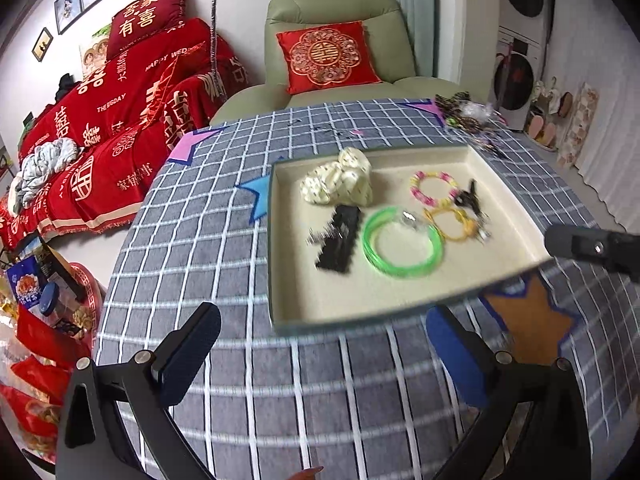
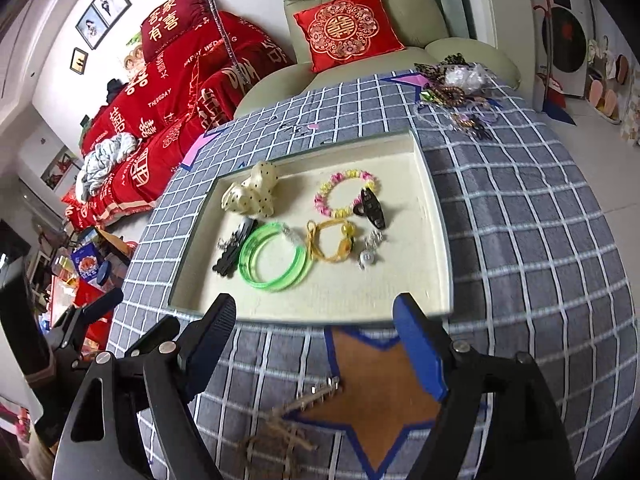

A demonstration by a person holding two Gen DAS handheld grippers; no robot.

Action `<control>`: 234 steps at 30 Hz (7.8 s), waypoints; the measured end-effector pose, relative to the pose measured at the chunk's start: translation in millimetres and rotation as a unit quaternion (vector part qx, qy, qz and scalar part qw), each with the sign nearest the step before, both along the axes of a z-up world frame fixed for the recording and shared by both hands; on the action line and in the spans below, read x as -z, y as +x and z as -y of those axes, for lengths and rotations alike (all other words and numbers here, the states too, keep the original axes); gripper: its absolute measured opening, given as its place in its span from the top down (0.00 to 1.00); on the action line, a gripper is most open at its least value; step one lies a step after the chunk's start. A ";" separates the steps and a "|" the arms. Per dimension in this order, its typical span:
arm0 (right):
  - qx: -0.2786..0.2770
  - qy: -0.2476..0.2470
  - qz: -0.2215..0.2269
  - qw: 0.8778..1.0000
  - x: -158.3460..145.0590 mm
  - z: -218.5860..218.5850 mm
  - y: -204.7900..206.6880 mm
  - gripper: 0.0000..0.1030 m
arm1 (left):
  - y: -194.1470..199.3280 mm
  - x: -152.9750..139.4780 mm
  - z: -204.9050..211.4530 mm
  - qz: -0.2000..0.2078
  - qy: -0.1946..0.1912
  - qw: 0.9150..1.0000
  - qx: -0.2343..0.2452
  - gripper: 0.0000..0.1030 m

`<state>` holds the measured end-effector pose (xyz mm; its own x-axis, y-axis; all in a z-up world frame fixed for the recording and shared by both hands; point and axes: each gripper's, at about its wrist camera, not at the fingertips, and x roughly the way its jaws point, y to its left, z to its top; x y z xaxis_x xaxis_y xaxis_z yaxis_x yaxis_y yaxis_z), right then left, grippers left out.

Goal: Organize jewelry
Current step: 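Move both grippers back toward the braided bracelet and keys beside the star mat, then grasp the braided tan bracelet with the left gripper while the right grasps the keys, then carry the braided bracelet over the tray with the left gripper while the right carries the keys, then lower the braided bracelet into the tray and open the left gripper while the right releases the keys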

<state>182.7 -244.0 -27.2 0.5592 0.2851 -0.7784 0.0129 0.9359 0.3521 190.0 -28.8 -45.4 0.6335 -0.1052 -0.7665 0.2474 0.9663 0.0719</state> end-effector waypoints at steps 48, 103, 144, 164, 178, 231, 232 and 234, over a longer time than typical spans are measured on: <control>0.033 0.011 -0.072 0.997 49.5 36.1 -87.9 0.19 | -96.9 64.4 79.3 -0.074 -0.015 0.990 0.118 0.47; -0.002 -0.062 -0.042 0.997 41.0 -35.2 -64.0 0.82 | -87.5 42.1 -18.1 -0.048 -0.055 0.997 0.014 0.82; 0.017 -0.021 0.021 0.999 -14.8 16.8 -48.0 0.82 | -26.8 -11.4 -15.0 -0.015 -0.074 0.997 0.022 0.82; -0.007 -0.045 0.016 0.999 -13.5 9.0 16.8 0.82 | 37.6 5.5 1.0 -0.043 -0.066 0.996 0.029 0.82; -0.016 -0.059 -0.020 0.998 20.6 1.1 58.1 0.82 | 75.4 34.2 7.4 -0.076 -0.062 0.995 0.020 0.82; 0.000 -0.054 -0.060 0.997 69.2 9.6 82.9 0.80 | 88.9 57.7 32.1 -0.079 -0.003 0.997 0.009 0.82; 0.000 -0.053 -0.061 0.997 69.8 9.7 82.8 0.80 | 89.3 57.0 31.0 -0.079 -0.006 0.997 0.009 0.82; -0.002 -0.054 -0.060 0.997 69.7 9.5 82.3 0.80 | 89.3 56.7 31.1 -0.079 -0.005 0.997 0.008 0.82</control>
<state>265.0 -253.5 -96.9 0.4595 0.1985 -0.8657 0.0453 0.9682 0.2460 279.3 -59.9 -102.1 0.5029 -0.1229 -0.8556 0.2701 0.9626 0.0204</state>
